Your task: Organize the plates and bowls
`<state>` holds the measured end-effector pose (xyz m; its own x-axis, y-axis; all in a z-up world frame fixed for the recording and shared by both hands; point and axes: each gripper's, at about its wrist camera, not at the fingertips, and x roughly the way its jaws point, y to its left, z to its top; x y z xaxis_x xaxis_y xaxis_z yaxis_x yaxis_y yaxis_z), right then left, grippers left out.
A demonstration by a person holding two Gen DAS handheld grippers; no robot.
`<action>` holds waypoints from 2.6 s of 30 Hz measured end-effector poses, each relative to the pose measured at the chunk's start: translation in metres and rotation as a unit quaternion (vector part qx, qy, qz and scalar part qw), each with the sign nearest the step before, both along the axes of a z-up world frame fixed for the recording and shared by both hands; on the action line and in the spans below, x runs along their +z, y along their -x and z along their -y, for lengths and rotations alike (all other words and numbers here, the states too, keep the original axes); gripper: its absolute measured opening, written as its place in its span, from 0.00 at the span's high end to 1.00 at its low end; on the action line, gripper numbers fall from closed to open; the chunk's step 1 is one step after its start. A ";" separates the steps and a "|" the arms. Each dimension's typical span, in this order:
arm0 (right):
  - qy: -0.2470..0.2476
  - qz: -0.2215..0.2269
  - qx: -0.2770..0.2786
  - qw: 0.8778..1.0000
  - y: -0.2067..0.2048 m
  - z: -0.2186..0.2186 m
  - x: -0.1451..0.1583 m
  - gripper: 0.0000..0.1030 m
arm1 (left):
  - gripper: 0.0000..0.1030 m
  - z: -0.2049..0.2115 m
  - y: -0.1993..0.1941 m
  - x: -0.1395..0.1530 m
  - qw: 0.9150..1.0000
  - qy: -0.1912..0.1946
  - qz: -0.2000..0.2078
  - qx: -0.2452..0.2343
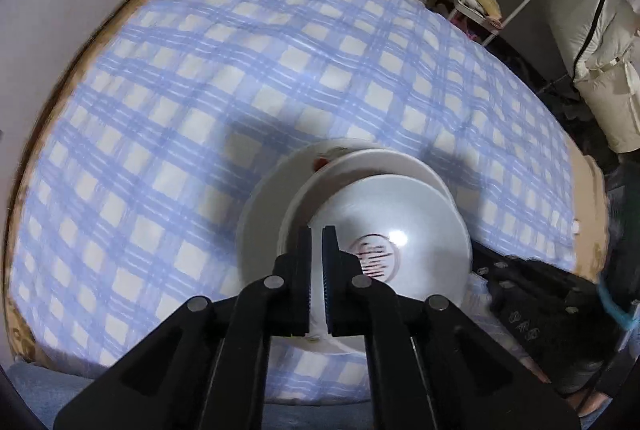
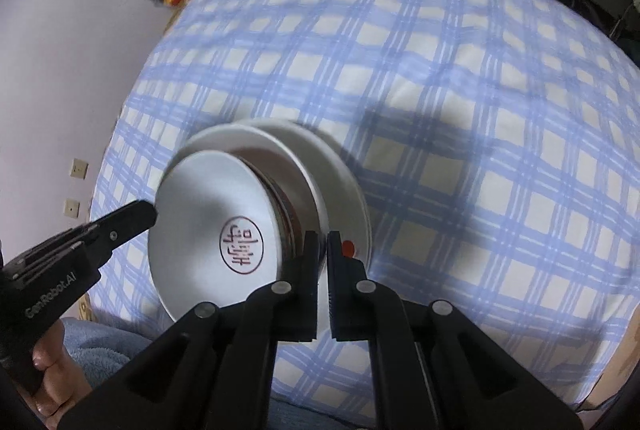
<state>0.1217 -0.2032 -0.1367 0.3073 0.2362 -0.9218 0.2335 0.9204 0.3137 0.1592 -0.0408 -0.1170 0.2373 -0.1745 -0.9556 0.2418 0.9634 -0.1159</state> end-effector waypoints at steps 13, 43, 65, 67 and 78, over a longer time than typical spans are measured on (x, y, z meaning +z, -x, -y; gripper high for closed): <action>0.082 0.131 0.011 0.988 0.032 0.002 0.087 0.19 | 0.75 -0.002 0.046 0.049 0.993 -0.047 0.102 -0.022; 0.168 0.333 -0.035 0.927 0.148 0.008 0.141 0.00 | 0.14 -0.043 0.173 0.104 0.938 -0.059 0.340 0.031; 0.204 0.347 -0.009 0.915 0.147 0.001 0.134 0.00 | 0.13 -0.046 0.169 0.098 0.934 -0.062 0.347 0.055; 0.203 0.347 -0.011 0.916 0.147 0.000 0.134 0.00 | 0.13 -0.046 0.169 0.098 0.934 -0.060 0.348 0.055; 0.202 0.347 -0.010 0.916 0.147 0.000 0.135 0.00 | 0.13 -0.046 0.171 0.099 0.933 -0.063 0.350 0.059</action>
<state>-0.0255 -0.2029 -0.0015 0.8525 -0.0935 -0.5143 0.1259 0.9916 0.0284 -0.0118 0.0056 -0.0183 0.8215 -0.0043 -0.5701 0.1077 0.9831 0.1477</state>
